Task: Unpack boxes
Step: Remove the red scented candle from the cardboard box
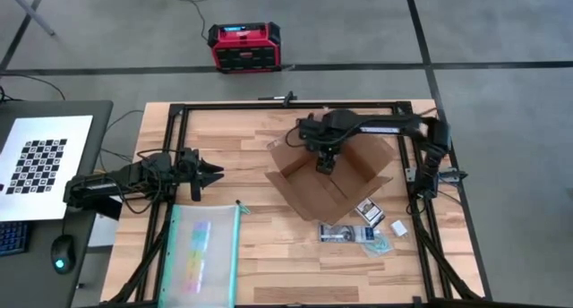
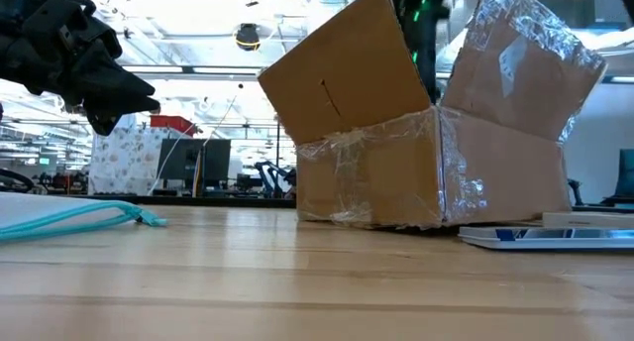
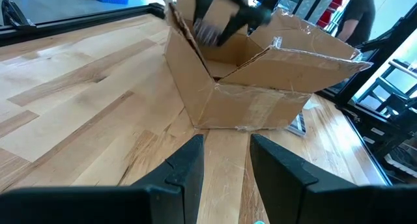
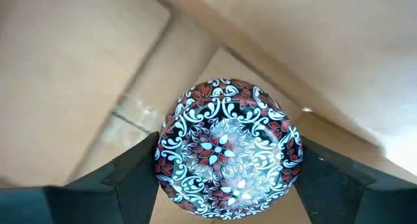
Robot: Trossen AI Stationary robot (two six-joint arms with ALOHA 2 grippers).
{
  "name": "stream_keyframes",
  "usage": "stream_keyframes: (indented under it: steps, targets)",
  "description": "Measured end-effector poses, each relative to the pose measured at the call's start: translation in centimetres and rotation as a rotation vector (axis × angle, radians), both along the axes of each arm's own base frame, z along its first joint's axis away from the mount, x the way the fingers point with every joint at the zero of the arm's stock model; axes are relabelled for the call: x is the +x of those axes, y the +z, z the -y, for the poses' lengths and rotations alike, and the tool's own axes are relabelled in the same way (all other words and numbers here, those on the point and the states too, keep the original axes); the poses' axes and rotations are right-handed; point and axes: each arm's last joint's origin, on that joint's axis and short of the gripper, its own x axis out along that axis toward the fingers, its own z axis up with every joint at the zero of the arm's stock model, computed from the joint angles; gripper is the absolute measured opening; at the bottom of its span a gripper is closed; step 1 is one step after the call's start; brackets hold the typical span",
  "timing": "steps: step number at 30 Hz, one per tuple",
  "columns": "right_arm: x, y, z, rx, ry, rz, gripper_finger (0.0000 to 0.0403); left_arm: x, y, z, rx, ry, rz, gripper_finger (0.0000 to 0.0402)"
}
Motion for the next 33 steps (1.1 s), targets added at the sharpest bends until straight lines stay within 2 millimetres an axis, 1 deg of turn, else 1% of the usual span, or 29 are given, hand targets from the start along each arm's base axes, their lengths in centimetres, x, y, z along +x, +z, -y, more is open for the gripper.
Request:
stream_keyframes:
  steps: [3, 6, 9, 13, 17, 19, 22, 26, 29, 31, 33]
  targets:
    - [-1.4, 3.6, -1.4, -0.021, -0.025, 0.096, 0.0281, 0.0, 0.0, 0.0, 0.0, 0.001, 0.0, 0.0109]
    - [-4.2, 7.3, -3.4, -0.019, -0.066, 0.171, 0.0281, 0.0, 0.0, 0.0, 0.0, 0.0, 0.0, 0.0109]
    - [-7.3, 10.2, -5.9, -0.003, -0.082, 0.221, 0.0281, 0.0, 0.0, 0.0, 0.0, 0.001, 0.0, 0.0109]
    - [-11.5, 13.2, -9.1, 0.041, -0.107, 0.303, 0.0281, 0.0, 0.0, 0.0, 0.0, 0.0, 0.0, 0.0109]
    - [-14.5, 14.7, -12.2, 0.115, -0.126, 0.37, 0.0281, 0.0, 0.0, 0.0, 0.0, 0.0, 0.0, 0.0109]
    - [-15.6, 14.6, -13.8, 0.14, -0.136, 0.388, 0.0281, 0.0, 0.0, 0.0, 0.0, 0.0, 0.0, 0.0109]
    - [-17.0, 12.9, -16.3, 0.182, -0.147, 0.346, 0.0281, 0.0, 0.0, 0.0, 0.0, 0.001, 0.0, 0.0109]
    - [-18.5, 9.7, -19.8, 0.207, -0.171, 0.314, 0.0281, 0.0, 0.0, 0.0, 0.0, 0.0, 0.0, 0.0109]
    - [-19.3, 7.5, -22.5, 0.221, -0.187, 0.394, 0.0281, 0.0, 0.0, 0.0, 0.0, 0.0, 0.0, 0.0109]
    - [-19.8, 5.8, -23.8, 0.212, -0.214, 0.412, 0.0281, 0.0, 0.0, 0.0, 0.0, 0.0, 0.0, 0.0109]
    - [-20.3, 3.5, -24.7, 0.182, -0.253, 0.374, 0.0281, 0.0, 0.0, 0.0, 0.0, 0.0, 0.0, 0.0109]
